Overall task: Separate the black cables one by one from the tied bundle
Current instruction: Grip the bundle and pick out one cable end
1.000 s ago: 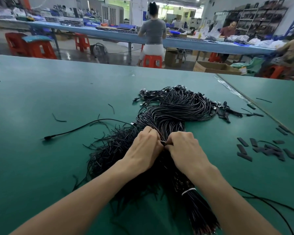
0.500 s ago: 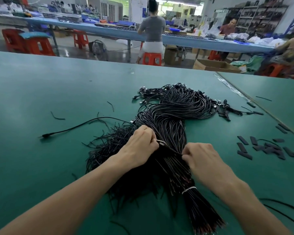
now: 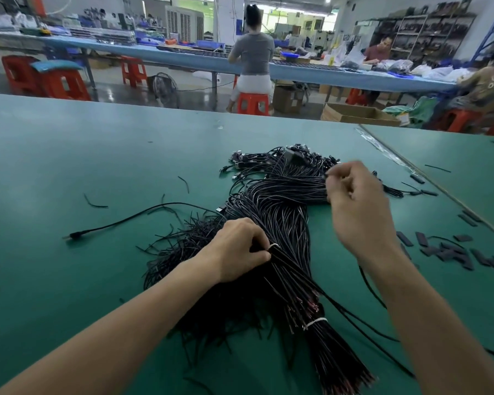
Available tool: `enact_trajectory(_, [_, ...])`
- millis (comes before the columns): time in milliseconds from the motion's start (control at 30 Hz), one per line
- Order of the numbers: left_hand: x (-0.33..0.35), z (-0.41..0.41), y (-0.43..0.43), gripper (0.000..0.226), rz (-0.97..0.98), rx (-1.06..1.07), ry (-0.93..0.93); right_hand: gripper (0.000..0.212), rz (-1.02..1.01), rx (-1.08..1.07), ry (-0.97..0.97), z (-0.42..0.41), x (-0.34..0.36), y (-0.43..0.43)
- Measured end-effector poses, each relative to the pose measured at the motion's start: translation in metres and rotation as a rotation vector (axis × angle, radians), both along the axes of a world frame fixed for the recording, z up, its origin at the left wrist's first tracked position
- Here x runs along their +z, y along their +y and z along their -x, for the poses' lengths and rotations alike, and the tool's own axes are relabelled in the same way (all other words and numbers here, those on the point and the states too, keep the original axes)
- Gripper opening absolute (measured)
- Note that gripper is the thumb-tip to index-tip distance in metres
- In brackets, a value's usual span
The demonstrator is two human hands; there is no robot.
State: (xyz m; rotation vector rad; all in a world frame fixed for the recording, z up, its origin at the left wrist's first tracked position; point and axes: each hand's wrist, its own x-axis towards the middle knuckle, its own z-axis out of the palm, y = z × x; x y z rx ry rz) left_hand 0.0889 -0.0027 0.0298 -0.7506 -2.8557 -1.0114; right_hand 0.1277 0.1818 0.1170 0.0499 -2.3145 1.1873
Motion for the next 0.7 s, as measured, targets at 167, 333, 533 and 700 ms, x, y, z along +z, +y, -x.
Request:
enact_trajectory(167, [-0.008, -0.016, 0.013, 0.057, -0.062, -0.11, -0.021, 0.025, -0.075, -0.001, 0.258, 0.013, 0.052, -0.012])
enact_trajectory(333, [-0.008, -0.025, 0.025, 0.052, -0.427, -0.138, -0.282, 0.023, -0.202, 0.259, 0.318, 0.017, 0.07, -0.07])
enact_trajectory(533, [0.021, -0.017, -0.017, 0.027, -0.683, 0.298, 0.046, 0.026, -0.41, 0.029, -0.069, 0.019, -0.008, -0.063])
enact_trajectory(700, [0.04, -0.024, -0.039, 0.042, -0.312, 0.262, 0.4, 0.019, -0.379, 0.195, -0.182, 0.011, -0.044, -0.036])
